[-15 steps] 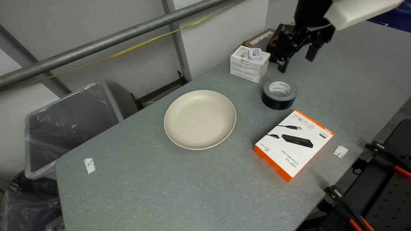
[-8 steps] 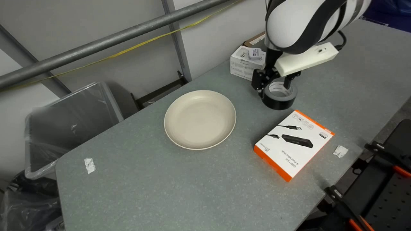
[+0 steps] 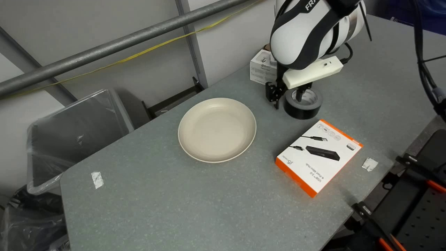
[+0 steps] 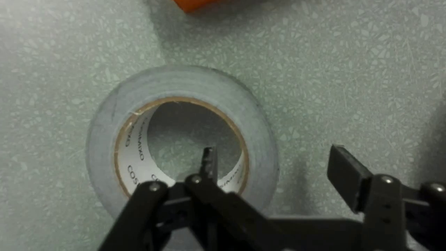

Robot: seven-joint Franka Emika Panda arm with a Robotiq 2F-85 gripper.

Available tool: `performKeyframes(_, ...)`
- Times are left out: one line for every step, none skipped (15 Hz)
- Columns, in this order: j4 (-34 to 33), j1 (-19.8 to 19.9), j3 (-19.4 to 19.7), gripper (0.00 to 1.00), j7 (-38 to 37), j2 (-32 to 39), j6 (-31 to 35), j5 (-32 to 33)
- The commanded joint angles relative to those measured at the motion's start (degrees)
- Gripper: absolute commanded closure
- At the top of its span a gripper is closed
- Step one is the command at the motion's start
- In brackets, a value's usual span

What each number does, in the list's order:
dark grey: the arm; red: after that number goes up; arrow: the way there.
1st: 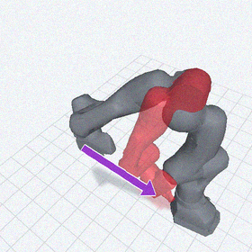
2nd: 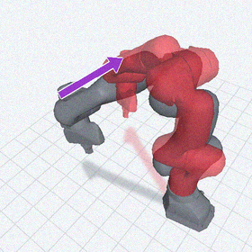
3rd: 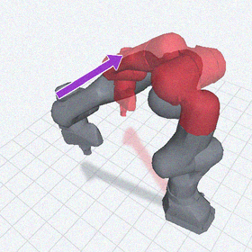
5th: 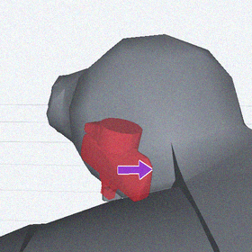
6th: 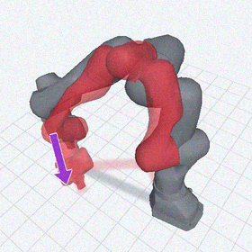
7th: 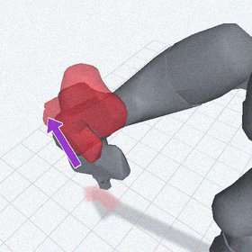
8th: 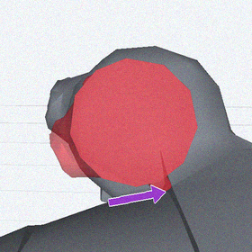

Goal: Pick up the masking table and put it on the plate

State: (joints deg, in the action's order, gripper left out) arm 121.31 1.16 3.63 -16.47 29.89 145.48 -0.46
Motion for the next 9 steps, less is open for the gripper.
performKeyframes(-3.73, -1.11, 0.99, 0.47, -1.10, 2.89, 0.28, -1.08)
performKeyframes(-3.82, -1.08, 0.89, 0.55, -0.96, 2.65, 0.15, -1.22)
performKeyframes(-3.74, -1.19, 0.99, 0.64, -1.17, 2.26, -0.18, -1.19)
performKeyframes(-2.94, -1.44, 1.23, 0.70, -1.57, 1.04, -0.28, -1.02)
performKeyframes(-2.24, -1.41, 1.10, 0.79, -1.32, -0.21, -0.54, -1.07)
performKeyframes(-1.25, -1.41, 0.84, 0.86, -0.76, -1.79, -0.54, -1.01)
performKeyframes(-0.41, -1.47, 0.54, 0.94, -0.30, -3.19, -0.64, -1.00)
performKeyframes(0.52, -1.41, 0.03, 0.98, 0.48, -4.73, -0.48, -1.17)
performKeyframes(1.81, -1.69, -0.42, 0.94, 0.94, -6.89, -0.07, -1.07)
